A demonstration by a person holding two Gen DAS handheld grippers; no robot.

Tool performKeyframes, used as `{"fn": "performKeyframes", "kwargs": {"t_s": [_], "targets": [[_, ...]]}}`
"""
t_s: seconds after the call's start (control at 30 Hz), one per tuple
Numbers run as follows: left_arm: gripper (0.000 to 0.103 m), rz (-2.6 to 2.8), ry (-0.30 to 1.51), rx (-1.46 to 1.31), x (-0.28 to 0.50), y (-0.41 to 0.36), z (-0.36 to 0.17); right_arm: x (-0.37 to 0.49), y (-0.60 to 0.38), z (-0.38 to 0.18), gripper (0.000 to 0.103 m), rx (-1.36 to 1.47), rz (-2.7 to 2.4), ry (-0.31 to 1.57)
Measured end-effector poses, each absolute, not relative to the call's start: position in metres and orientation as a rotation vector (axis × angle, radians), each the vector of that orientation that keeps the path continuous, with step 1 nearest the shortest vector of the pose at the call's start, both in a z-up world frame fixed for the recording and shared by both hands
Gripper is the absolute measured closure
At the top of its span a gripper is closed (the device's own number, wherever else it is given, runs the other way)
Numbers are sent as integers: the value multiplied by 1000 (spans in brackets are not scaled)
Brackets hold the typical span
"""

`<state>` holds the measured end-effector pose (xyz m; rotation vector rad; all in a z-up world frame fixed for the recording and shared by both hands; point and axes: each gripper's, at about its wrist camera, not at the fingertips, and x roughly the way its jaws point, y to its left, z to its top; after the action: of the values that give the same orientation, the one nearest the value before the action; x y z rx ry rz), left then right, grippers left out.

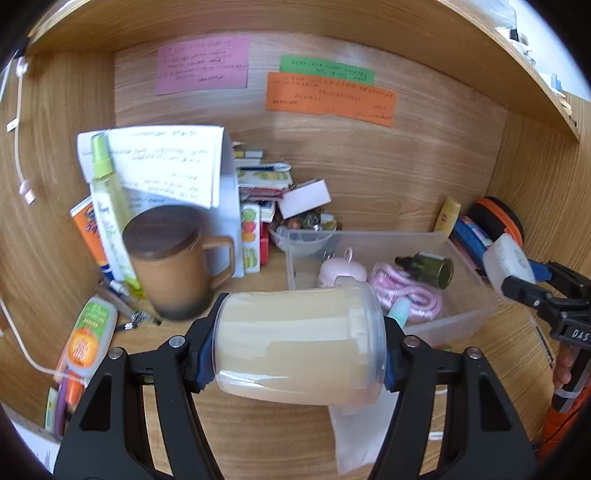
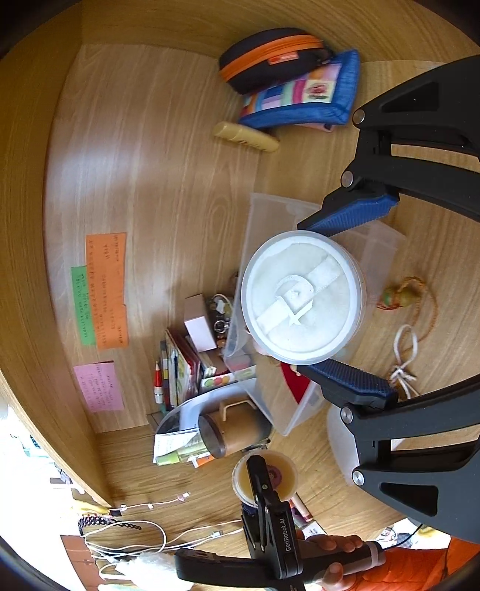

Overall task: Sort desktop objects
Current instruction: 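Carry jar and tin into the clear box and open both grippers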

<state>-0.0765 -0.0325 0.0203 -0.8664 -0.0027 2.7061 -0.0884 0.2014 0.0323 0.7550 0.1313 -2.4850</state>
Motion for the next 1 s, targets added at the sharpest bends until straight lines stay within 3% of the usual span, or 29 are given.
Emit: {"fn": "performKeyframes", "kwargs": {"t_s": [1.0], "targets": [[37, 2484, 93, -961, -146, 32, -13, -161, 148, -4, 41, 931, -2380, 272]]}}
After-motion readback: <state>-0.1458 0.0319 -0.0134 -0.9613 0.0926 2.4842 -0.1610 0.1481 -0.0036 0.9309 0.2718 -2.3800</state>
